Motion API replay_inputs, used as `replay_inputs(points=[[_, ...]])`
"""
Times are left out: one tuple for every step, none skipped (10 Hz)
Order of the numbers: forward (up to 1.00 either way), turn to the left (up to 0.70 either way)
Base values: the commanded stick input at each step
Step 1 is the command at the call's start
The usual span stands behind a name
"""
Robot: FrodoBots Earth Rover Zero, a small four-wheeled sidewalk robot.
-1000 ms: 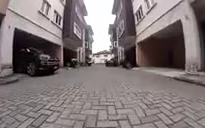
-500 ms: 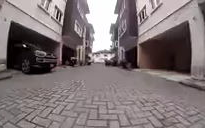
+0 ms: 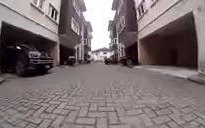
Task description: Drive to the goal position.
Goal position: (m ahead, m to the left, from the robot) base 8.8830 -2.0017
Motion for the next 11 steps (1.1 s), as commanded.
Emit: replay_inputs(points=[[0.7,0.0],[0.7,0.0],[0.7,0.0],[0.7,0.0],[0.7,0.0],[0.7,0.0],[0.7,0.0],[0.7,0.0],[0.7,0.0],[0.7,0.0],[0.7,0.0]])
